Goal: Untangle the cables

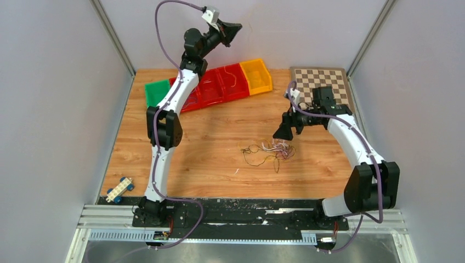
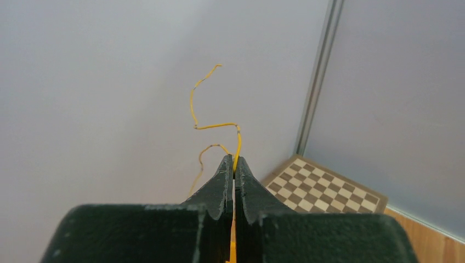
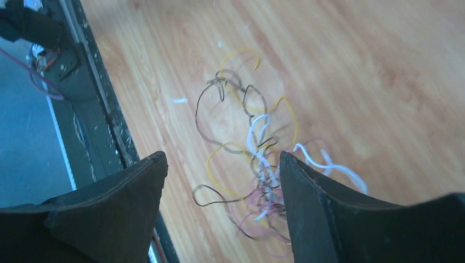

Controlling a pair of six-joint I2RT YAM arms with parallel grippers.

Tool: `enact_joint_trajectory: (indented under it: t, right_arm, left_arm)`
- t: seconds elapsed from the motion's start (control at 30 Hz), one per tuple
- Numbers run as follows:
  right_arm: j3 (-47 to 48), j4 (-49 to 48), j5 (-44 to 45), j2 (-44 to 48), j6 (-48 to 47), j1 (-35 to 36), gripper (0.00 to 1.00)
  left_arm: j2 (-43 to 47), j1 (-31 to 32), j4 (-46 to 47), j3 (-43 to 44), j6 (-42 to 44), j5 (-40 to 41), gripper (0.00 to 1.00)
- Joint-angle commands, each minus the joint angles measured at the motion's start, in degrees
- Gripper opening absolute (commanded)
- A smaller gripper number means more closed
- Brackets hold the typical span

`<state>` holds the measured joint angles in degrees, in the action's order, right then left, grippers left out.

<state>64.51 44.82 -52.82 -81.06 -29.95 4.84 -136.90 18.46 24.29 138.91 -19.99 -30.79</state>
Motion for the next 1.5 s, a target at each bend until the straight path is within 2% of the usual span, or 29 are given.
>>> enact_joint_trajectory:
  t: [0.0,0.2,0.43,0.6,0.73,0.87,0.97,1.0,1.07,1.1,1.2,1.4,1.47]
  right_arm:
    - [12.9,-2.3,-0.4,-3.9,4.6,0.3,0.75]
    - [28.8,-9.6,6.6,-12.9,9.9,-0.2,0.75]
    - [44.3,-26.5,7.8,-24.3,15.9,-0.2,0.74]
    - [54.8,-32.6,7.5,-33.0,18.3,1.1,0.75]
    - [57.2,-37.0,6.2,-36.5,18.5,2.9,0.78]
    - [56.9,-39.2,5.6,-38.0,17.9,4.4,0.76]
    - [55.9,-41.4,7.8,-38.5,18.2,4.6,0.66]
    - [55.8,-42.2,9.1,-38.8,18.3,4.6,0.58]
    - [55.7,-43.1,11.0,-38.9,18.5,4.5,0.31]
    - [55.7,-43.6,11.1,-38.7,18.9,4.4,0.22]
    - [54.8,-44.3,10.0,-37.4,20.8,3.9,0.01]
    - [51.3,-47.7,7.2,-32.7,28.5,2.8,0.0]
    - [50.8,-50.3,7.3,-32.0,33.2,2.4,0.0]
  left_arm:
    - [3.9,0.4,7.5,-4.0,0.5,-3.2,0.0]
    - [2.7,0.4,8.4,-2.5,-2.2,-7.1,0.0]
    - [5.2,0.8,11.1,-5.1,-6.8,-14.5,0.0]
    - [7.5,1.1,12.7,-7.4,-9.3,-17.2,0.0]
    - [8.4,1.1,13.1,-8.2,-11.6,-18.4,0.0]
    - [9.2,1.1,13.9,-8.5,-14.4,-18.8,0.0]
    - [9.8,1.1,14.9,-8.7,-17.1,-19.5,0.0]
    - [10.1,1.1,15.1,-9.0,-17.6,-19.8,0.0]
    - [10.9,1.0,15.8,-10.2,-19.0,-20.1,0.0]
    - [11.2,0.9,16.1,-10.7,-19.2,-20.1,0.0]
    - [13.2,-0.1,16.0,-14.4,-18.3,-18.7,0.0]
    - [13.9,-3.9,7.0,-19.5,-18.9,-10.6,0.0]
    - [12.9,-4.2,4.9,-20.0,-22.9,-12.9,0.0]
